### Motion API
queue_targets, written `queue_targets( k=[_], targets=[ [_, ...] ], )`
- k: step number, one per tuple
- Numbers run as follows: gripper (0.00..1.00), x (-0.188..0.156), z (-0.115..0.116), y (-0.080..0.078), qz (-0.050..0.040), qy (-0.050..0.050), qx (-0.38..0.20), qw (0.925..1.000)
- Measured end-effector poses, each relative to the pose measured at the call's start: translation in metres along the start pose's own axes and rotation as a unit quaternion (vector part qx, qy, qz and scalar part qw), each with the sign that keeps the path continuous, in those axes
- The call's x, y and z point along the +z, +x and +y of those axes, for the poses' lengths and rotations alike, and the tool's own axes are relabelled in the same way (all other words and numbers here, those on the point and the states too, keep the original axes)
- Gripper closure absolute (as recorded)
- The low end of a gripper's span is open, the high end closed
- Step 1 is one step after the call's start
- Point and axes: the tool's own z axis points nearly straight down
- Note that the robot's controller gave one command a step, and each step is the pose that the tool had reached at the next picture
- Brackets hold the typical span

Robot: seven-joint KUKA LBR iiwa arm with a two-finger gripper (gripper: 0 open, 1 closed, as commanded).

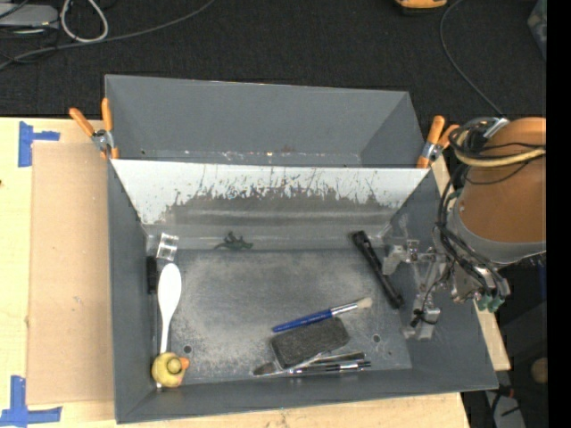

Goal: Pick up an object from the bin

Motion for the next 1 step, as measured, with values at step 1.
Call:
queue_targets(
  k=[1],
  targets=[
    [0.00,-0.0021,0.0004,-0.0011,-0.0027,0.000,-0.002,1.0000]
  ],
)
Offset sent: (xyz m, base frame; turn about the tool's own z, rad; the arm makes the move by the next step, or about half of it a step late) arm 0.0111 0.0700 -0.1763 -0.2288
